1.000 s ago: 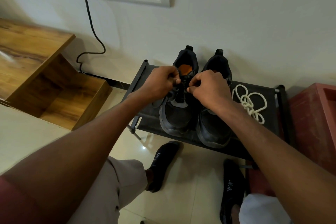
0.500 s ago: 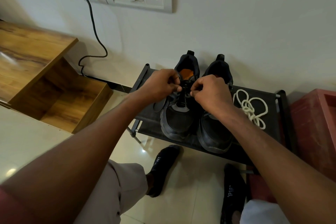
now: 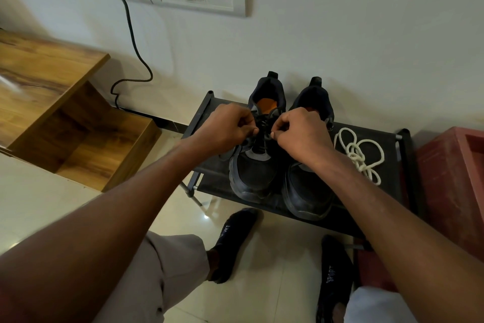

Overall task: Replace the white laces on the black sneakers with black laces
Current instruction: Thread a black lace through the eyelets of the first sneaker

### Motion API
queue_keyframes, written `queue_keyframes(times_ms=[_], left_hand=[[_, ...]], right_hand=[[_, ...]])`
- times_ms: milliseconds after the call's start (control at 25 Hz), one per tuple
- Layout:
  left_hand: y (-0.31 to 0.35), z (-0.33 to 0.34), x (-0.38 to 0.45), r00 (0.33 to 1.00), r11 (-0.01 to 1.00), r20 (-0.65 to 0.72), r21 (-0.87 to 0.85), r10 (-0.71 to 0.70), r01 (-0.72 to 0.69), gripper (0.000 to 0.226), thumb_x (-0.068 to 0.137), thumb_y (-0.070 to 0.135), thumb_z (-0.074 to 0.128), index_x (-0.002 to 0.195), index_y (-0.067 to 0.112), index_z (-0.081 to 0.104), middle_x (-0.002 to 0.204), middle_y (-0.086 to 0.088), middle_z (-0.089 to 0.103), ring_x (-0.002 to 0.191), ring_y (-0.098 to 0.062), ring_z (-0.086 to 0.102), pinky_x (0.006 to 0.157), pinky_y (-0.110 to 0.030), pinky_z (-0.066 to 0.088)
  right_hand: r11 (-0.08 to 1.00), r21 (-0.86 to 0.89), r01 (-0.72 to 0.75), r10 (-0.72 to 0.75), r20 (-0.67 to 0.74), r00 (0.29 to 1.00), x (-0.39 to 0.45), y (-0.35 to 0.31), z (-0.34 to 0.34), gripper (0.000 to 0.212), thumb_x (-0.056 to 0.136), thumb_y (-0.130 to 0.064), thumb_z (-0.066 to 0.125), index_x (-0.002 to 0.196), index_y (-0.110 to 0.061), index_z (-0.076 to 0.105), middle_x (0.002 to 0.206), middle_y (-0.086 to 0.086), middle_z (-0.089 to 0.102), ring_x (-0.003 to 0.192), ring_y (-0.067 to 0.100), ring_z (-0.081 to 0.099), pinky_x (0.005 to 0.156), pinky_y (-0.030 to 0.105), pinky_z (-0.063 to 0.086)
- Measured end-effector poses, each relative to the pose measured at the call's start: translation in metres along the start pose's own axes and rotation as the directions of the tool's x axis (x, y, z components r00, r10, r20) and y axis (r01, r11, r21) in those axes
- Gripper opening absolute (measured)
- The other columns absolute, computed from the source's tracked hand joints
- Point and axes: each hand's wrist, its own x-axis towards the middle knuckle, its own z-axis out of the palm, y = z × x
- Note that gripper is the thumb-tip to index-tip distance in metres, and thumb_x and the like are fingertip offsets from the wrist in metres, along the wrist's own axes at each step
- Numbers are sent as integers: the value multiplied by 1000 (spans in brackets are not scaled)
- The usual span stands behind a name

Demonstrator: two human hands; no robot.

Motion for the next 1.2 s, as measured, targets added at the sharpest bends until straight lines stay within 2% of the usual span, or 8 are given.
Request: queue_keyframes(times_ms=[120,280,360,480,720,960,1080,1200], left_hand=[[2,0,3,999,998,24,59,35,-37,13,99,22,69,90,13,69,87,0,71,80,-18,66,70,-37,53],[7,-3,6,996,991,72,116,58,-66,18,100,20,66,83,21,61,88,-1,69,81,-21,64,75,-43,55],[5,-6,7,997,996,65,79,45,-50,18,99,18,66,84,24,60,87,1,69,81,-17,65,77,-42,56],[-2,-14,8,998,996,-46,-85,-32,28,6,97,14,69,96,19,67,82,7,70,75,-5,65,73,-25,52],[-2,-3,4,998,997,-41,-61,-45,43,8,91,20,79,90,17,71,81,10,69,79,-2,64,67,-15,42],[2,-2,6,997,997,-75,-77,-29,24,8,92,14,76,88,9,70,84,1,72,83,-15,66,75,-28,51],[3,-2,7,997,997,-65,-69,-33,28,8,93,11,74,87,10,68,85,-1,71,82,-15,65,70,-24,48],[6,-1,10,998,999,-56,-36,-13,11,23,93,8,72,77,20,60,77,4,65,73,-8,59,63,-24,41]], right_hand=[[1000,2,2,-2,6,1000,0,0,2,6,93,-19,77,95,-23,81,89,-4,75,81,14,70,77,35,63],[1000,2,9,-9,10,1000,1,3,3,7,92,-16,77,95,-21,81,89,-3,75,82,14,71,79,38,64],[1000,5,12,-12,8,1000,1,3,2,7,92,-16,76,94,-21,81,88,-4,75,81,13,71,78,37,64],[1000,10,8,-8,0,1000,2,2,2,10,95,-15,74,95,-21,81,88,-4,75,80,13,70,77,34,63],[1000,7,9,-9,-1,1000,3,1,3,10,94,-15,73,92,-20,81,84,-3,74,78,15,70,75,38,63],[1000,9,14,-14,6,1000,2,2,1,7,95,-17,74,94,-20,81,87,-4,74,80,12,69,77,34,63],[1000,6,15,-15,10,1000,2,2,2,7,94,-16,75,93,-21,81,86,-4,74,80,13,69,76,35,63],[1000,-9,20,-20,8,1000,2,2,3,7,93,-15,75,93,-20,81,87,-3,74,81,14,69,77,36,62]])
